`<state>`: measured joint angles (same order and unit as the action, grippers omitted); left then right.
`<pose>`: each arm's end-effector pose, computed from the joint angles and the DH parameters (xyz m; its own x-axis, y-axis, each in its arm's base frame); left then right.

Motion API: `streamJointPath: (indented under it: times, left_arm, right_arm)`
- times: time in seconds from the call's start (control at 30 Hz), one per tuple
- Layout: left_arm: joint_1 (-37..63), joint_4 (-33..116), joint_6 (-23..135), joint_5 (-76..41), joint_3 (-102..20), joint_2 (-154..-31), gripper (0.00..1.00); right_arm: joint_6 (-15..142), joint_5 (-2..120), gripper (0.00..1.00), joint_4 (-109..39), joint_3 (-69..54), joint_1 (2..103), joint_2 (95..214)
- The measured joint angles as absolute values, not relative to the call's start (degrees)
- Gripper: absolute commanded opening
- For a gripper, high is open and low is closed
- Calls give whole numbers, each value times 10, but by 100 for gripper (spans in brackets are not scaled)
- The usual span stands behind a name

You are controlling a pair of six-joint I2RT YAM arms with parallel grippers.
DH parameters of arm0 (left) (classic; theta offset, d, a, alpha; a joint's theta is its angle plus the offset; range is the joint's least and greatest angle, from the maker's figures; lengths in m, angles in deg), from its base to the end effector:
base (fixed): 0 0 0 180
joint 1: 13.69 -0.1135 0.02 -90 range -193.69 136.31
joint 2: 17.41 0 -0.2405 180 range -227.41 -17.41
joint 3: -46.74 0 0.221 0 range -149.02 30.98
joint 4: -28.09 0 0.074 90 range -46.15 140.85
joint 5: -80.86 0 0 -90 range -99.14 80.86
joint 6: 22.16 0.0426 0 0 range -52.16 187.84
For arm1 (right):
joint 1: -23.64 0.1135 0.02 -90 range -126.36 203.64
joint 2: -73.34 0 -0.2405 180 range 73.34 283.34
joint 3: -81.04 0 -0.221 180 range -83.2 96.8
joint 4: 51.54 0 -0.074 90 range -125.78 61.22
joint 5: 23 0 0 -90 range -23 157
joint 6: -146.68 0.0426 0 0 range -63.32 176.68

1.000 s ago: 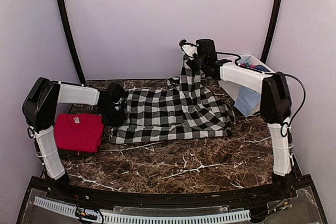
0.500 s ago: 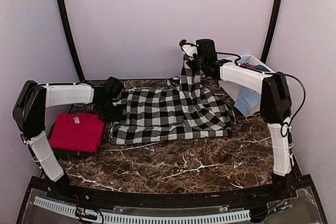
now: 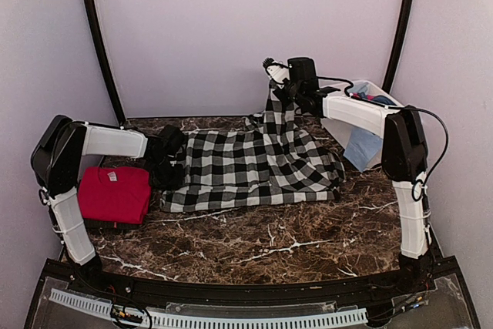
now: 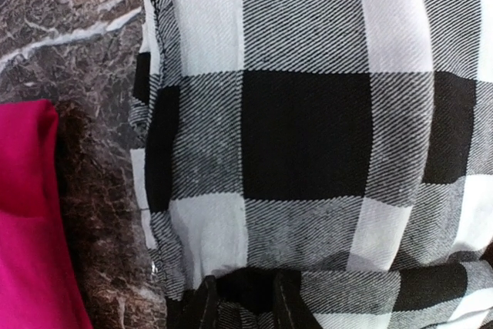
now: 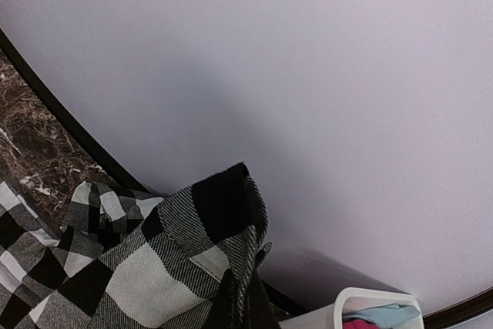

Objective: Fold and stack the mixed laundry pile
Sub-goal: Fold the flattened shirt at the center of the board.

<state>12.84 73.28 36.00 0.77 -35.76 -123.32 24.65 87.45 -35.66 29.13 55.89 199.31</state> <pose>0.2995 -0.1413 0.1490 -0.9102 -0.1265 -0.3945 -0.1134 0.9919 -0.0564 0.4247 0.2504 0.2892 -0.0576 -0.6239 -0.7794 -0.2872 0.7580 -0.5856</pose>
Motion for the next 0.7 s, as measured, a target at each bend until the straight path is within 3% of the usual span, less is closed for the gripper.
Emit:
streamJointPath:
  times: [0.07,0.2,0.3,0.5,0.57,0.7]
  left_arm:
    - [128,725,359,7,-356,-1238,21]
    - [128,713,357,8,-356,-1241,6]
    - [128,708,356,10,-356,-1242,0]
    - [129,708,356,20,-356,-1242,0]
    - [130,711,356,24,-356,-1241,8]
    - [129,732,357,34,-357,-1235,13]
  right_arm:
    - [247,875,0,-357,291,559,1993]
    - [247,875,0,-357,291,559,1993]
    - [247,875,0,-357,291,559,1993]
    - [247,875,0,-357,291,559,1993]
    - [247,875,0,-357,291,559,1993]
    - [246,875,0,-356,291,559,1991]
